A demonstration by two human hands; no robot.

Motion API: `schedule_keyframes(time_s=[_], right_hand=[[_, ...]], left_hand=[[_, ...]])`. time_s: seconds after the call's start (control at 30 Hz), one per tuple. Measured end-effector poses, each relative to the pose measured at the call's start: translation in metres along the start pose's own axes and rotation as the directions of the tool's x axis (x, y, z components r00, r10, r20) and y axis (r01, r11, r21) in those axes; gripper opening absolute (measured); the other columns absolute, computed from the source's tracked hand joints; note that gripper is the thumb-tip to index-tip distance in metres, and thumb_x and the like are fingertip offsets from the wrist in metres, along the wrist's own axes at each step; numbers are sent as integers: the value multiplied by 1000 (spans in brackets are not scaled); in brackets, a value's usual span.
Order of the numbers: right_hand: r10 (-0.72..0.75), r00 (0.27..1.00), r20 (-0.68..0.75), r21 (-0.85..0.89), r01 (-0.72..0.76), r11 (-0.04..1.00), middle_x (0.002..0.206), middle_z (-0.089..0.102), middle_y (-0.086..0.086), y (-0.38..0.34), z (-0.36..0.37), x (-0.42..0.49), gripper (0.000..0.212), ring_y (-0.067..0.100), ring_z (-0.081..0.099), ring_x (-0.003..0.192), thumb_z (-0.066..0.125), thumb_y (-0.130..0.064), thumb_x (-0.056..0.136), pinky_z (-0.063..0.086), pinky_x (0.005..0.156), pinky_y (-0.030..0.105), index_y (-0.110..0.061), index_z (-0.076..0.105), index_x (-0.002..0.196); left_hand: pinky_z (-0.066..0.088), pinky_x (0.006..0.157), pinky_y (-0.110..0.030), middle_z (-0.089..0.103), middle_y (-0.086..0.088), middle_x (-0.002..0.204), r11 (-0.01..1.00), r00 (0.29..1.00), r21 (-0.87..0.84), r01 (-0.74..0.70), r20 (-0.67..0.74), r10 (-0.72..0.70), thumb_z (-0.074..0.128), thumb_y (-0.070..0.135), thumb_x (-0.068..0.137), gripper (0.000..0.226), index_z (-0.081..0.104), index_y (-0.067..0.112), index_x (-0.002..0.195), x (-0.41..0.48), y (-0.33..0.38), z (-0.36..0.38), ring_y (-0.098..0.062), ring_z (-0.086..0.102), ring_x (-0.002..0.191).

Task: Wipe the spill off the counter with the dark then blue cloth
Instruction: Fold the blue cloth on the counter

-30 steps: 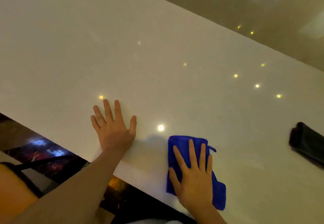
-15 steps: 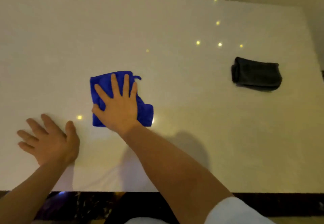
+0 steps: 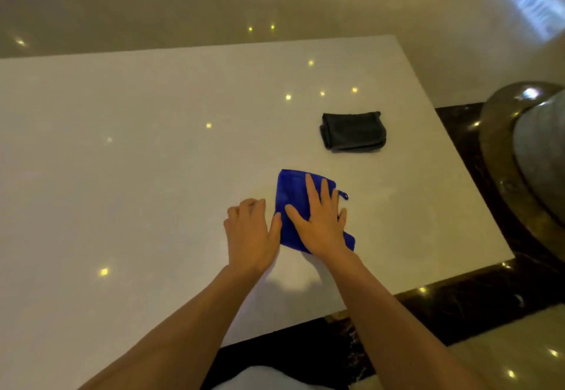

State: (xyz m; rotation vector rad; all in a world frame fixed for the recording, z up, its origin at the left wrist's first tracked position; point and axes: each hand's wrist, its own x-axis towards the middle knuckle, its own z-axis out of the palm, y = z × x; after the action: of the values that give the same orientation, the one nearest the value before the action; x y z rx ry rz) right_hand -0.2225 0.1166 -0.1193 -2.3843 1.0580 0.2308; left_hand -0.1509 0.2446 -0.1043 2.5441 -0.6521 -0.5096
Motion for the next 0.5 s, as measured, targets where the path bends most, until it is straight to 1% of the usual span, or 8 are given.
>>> schedule_keyframes(time_s=[0.07,0.1,0.2,0.27,0.33,0.4,0.43,0.5], right_hand=[[219,970,-105,188,-197,962,163,28,13,4,-15,-3,86,39,33,143,60,-50,93,37,113,58,-27,13,161],[299,950,-91,275,-265,924,154,39,15,6,-19,-7,84,37,45,133,66,-42,91,46,106,54,-21,21,158],[369,920,130,609,-368,703,127,61,16,6,-28,-13,59,27,65,99,71,-17,89,59,83,42,-8,42,140],[376,875,306,767,-460,446,116,70,20,11,-40,-10,44,36,70,98,71,-11,89,60,86,49,0,54,128],[283,858,429,833,-497,242,111,75,24,22,-57,-10,31,42,72,102,71,-10,89,61,86,52,3,66,117],[160,885,438,880,-458,128,111,77,20,39,-75,-12,26,38,73,102,69,-8,91,63,78,46,-5,70,116],[112,905,410,898,-422,120,113,77,17,49,-85,-12,27,36,73,103,68,-7,92,62,76,44,-8,70,118],[80,934,349,917,-357,178,114,77,12,66,-110,-8,30,33,74,103,69,-7,92,62,76,43,-13,68,121]], left_hand=[[43,91,-39,55,-12,128,995,996,-67,76,53,-72,49,51,95,49,58,12,123,9,23,3,-30,49,113],[44,87,-38,55,-12,122,990,987,-63,128,105,-121,54,51,93,47,59,11,117,14,32,4,-31,50,110],[42,72,-36,61,-13,91,968,940,-121,219,290,-177,60,25,88,18,54,9,81,31,54,-2,-32,58,93],[44,68,-36,58,-9,74,889,908,-339,306,383,-167,60,9,86,23,45,12,69,38,62,-9,-27,57,76],[53,72,-36,65,-9,86,715,860,-536,448,476,-182,67,3,85,17,54,12,81,41,65,-20,-24,62,80],[58,73,-37,69,-9,104,569,827,-642,513,547,-128,71,-1,83,29,60,13,106,41,68,-30,-24,66,93],[59,72,-37,69,-9,111,523,821,-678,517,566,-77,71,-3,82,39,59,14,115,41,70,-33,-25,66,99],[61,74,-38,67,-7,118,482,828,-728,487,560,10,71,-6,81,52,55,16,125,43,84,-35,-27,65,106]])
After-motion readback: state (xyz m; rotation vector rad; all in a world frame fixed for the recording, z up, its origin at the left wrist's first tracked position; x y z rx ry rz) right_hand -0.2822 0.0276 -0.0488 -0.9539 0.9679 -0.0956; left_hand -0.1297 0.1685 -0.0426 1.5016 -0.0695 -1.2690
